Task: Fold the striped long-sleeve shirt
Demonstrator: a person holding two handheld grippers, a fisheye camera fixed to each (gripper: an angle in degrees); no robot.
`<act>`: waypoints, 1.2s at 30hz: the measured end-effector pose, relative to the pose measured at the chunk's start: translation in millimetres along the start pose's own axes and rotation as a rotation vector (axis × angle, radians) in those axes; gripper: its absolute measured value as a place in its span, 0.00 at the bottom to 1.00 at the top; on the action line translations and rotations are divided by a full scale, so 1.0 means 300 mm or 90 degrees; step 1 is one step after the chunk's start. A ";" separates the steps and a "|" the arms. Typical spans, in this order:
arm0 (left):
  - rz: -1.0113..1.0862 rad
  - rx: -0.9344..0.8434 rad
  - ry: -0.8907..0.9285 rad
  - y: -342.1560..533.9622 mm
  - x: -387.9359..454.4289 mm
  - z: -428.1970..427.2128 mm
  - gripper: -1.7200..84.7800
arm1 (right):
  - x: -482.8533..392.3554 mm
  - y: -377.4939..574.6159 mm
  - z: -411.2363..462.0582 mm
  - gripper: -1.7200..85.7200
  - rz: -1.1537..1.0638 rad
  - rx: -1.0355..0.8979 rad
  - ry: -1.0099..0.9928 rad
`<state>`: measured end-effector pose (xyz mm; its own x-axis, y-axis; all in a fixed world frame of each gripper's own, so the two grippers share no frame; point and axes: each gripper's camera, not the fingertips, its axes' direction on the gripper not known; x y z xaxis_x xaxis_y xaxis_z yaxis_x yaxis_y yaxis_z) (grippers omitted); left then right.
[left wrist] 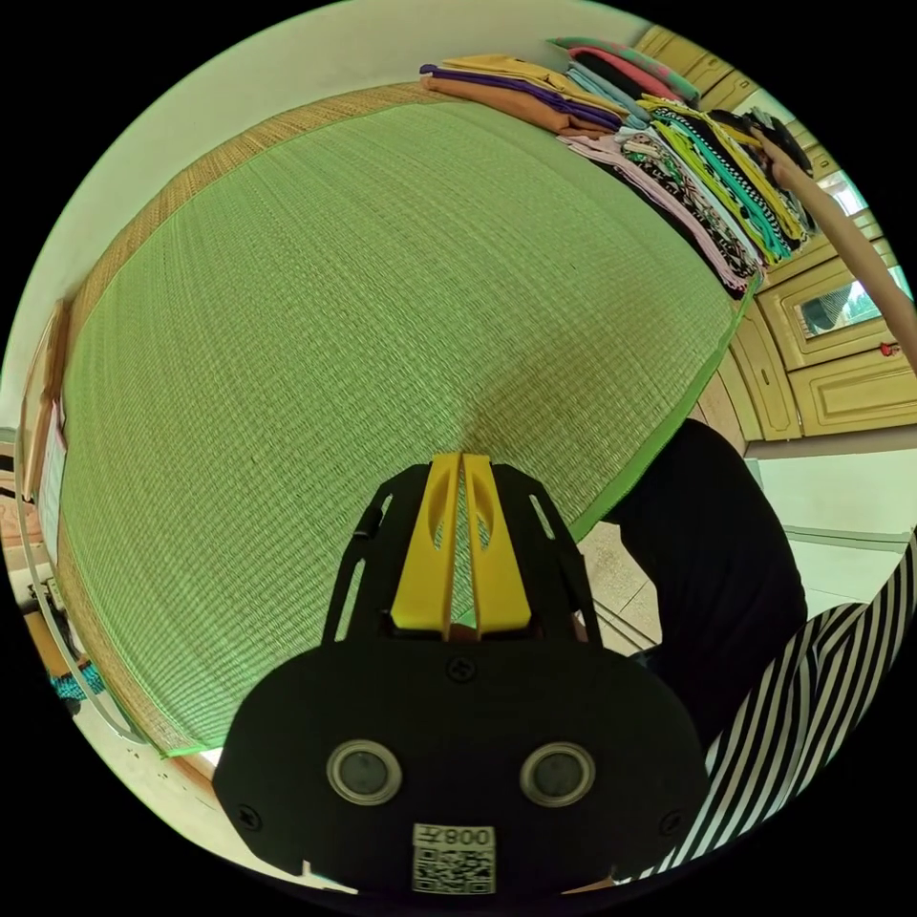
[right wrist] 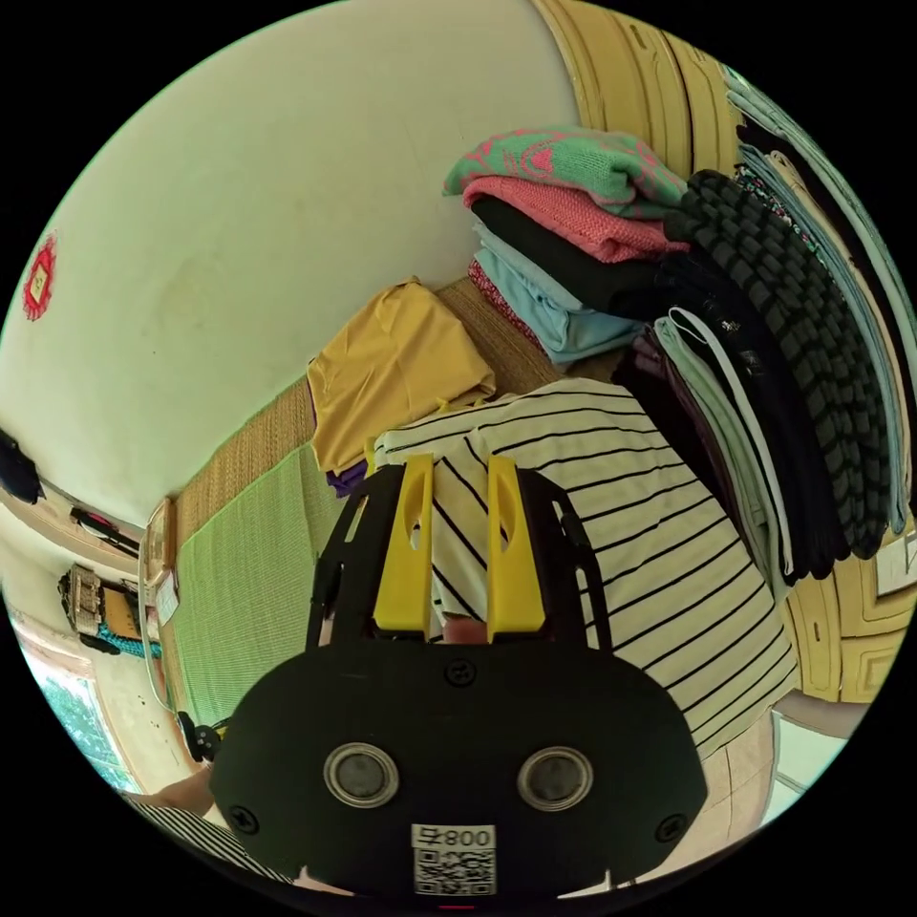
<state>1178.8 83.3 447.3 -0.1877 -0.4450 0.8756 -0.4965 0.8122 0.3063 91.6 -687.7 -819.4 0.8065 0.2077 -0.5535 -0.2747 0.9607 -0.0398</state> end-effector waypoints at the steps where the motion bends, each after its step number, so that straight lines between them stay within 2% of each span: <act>1: -0.001 -0.001 -0.002 0.008 -0.002 -0.001 0.03 | 0.016 -0.002 -0.005 0.12 0.008 0.006 -0.010; 5: -0.007 -0.002 -0.004 0.069 -0.029 -0.003 0.02 | 0.073 0.005 -0.032 0.07 0.026 0.020 -0.043; 13: -0.026 0.010 -0.006 0.188 -0.124 0.007 0.02 | 0.145 0.065 -0.141 0.03 0.052 0.058 -0.080; 19: -0.089 0.016 0.049 0.274 -0.282 0.021 0.02 | 0.093 0.160 -0.325 0.03 -0.001 0.130 -0.207; 24: -0.074 0.070 0.288 0.345 -0.400 0.027 0.02 | -0.031 0.284 -0.473 0.03 -0.089 0.157 -0.326; 30: -0.028 0.168 0.454 0.429 -0.475 -0.032 0.02 | -0.245 0.468 -0.604 0.03 -0.197 0.131 -0.425; 36: -0.008 0.257 0.552 0.567 -0.619 -0.094 0.03 | -0.498 0.696 -0.667 0.03 -0.310 0.051 -0.511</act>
<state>1153.1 314.7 347.3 0.4327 0.1134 0.8944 -0.7793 0.5459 0.3078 -191.0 -554.8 -911.5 0.9507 -0.1846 0.2491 0.2011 0.9787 -0.0421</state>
